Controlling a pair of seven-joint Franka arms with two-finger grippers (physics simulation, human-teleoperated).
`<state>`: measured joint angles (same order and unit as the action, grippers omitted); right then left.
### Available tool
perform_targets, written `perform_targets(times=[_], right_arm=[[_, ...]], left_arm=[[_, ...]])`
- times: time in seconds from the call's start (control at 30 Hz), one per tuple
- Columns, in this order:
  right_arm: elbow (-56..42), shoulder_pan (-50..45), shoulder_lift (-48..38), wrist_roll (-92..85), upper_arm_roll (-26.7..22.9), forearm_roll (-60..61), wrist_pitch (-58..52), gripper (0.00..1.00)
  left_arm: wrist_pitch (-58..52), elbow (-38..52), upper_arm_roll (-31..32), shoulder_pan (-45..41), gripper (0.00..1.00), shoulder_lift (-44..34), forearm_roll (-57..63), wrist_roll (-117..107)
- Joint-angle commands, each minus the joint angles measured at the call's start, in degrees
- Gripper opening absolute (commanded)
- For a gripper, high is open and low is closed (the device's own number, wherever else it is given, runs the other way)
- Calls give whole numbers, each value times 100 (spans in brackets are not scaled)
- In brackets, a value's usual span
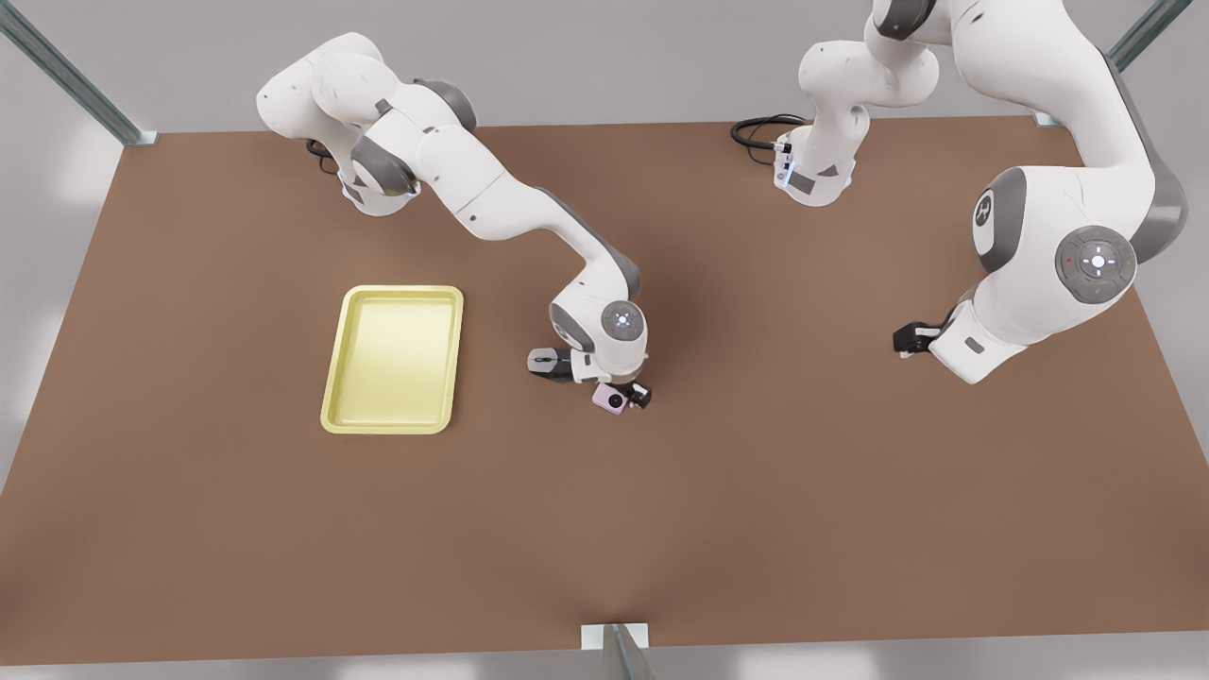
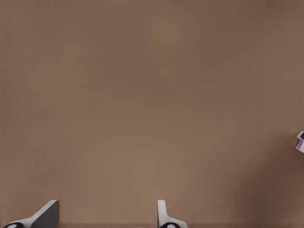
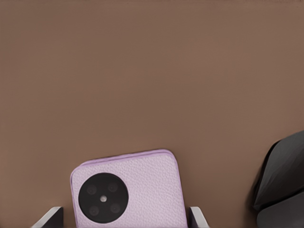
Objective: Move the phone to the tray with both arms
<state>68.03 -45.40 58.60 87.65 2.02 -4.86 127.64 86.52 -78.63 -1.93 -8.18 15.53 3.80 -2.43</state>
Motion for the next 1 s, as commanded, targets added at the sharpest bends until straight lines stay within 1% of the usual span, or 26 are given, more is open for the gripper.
perform_targets(times=[0.0,0.07,0.17,0.23,0.37,0.57,0.6,0.63,0.67,0.83,0.97], right_arm=[[-1,14,-6,51,0,-6,24,96],[8,22,-6,51,0,-6,24,89],[8,31,-6,42,0,-6,24,89],[8,31,-24,-2,0,3,15,87],[8,49,-50,-64,0,3,6,86],[52,49,-15,-72,0,3,33,86],[52,49,-24,-72,0,11,24,84],[52,49,-33,-72,0,3,24,84],[52,49,-33,-72,0,3,24,81],[61,84,-59,-99,0,3,24,80],[386,251,-489,-433,0,91,-29,80]], left_arm=[[-4,-4,0,0,100,-7,7,-3],[5,5,0,0,100,-7,7,-3],[14,5,0,0,100,2,7,6],[14,5,0,0,100,37,7,6],[23,5,-9,9,100,46,7,6],[32,5,-9,9,100,99,7,6],[32,5,-9,9,100,99,7,6],[32,5,-9,9,100,99,7,6],[67,5,-9,9,100,108,7,6],[67,5,-35,18,100,108,7,41],[40,14,-35,9,100,81,7,-3]])
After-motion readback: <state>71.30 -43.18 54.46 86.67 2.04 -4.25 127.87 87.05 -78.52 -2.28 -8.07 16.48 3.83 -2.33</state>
